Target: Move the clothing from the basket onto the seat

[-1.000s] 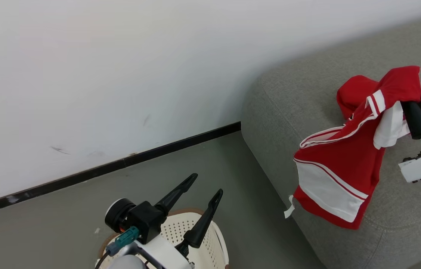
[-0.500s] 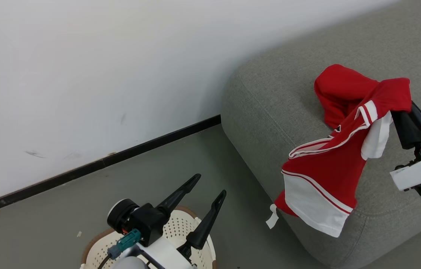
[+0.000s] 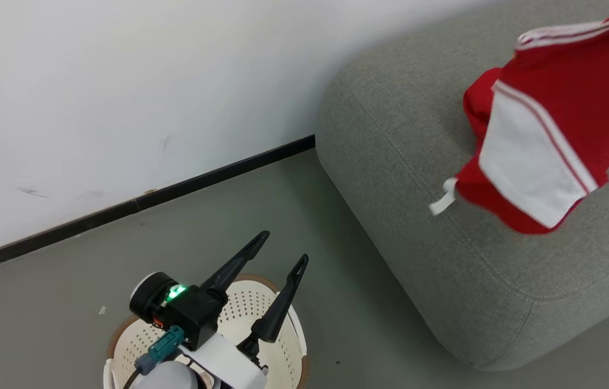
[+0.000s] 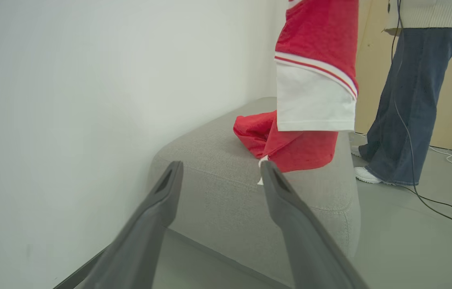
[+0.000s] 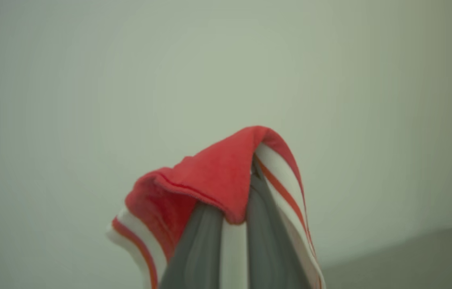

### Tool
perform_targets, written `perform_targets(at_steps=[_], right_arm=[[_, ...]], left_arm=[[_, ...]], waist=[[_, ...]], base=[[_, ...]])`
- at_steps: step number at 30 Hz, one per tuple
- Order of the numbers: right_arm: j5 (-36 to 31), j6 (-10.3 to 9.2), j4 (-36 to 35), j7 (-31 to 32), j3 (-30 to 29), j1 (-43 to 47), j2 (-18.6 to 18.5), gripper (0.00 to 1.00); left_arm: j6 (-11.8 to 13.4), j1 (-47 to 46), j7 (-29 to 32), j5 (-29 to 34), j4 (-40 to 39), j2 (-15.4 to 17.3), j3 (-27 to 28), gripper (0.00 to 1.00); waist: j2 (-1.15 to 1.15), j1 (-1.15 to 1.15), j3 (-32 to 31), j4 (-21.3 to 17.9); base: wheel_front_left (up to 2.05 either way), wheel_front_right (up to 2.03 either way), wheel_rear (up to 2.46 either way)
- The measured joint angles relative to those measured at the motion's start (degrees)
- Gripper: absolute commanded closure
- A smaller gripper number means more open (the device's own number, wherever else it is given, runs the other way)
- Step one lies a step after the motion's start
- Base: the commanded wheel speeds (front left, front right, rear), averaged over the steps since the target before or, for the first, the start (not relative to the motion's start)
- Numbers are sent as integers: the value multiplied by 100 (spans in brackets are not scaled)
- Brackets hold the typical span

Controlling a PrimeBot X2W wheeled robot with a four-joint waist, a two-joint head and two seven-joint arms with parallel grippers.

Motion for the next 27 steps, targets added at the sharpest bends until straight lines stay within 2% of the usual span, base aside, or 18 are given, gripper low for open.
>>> perform_targets(at_steps=[7,14,17,27], right_arm=[[-181,0,334,190,-673,-1135,-318,100],[-258,-1,906,257,-1236,-1675,-644,100],[-434,-1,1176,311,-1260,-1694,-776,100],[-791,0,1733,274,-1112,-1326,-723,100]], left_arm=[[90,-70,2,192,-256,129,64,0],[115,-140,84,268,-458,230,42,0],[122,-141,138,290,-519,248,19,0],[120,-281,408,354,-711,396,-33,0]], waist=[[0,0,253,112],[0,0,475,262],[0,0,569,324],[0,0,905,465]], base=[[0,0,0],[0,0,0],[0,0,0],[0,0,0]])
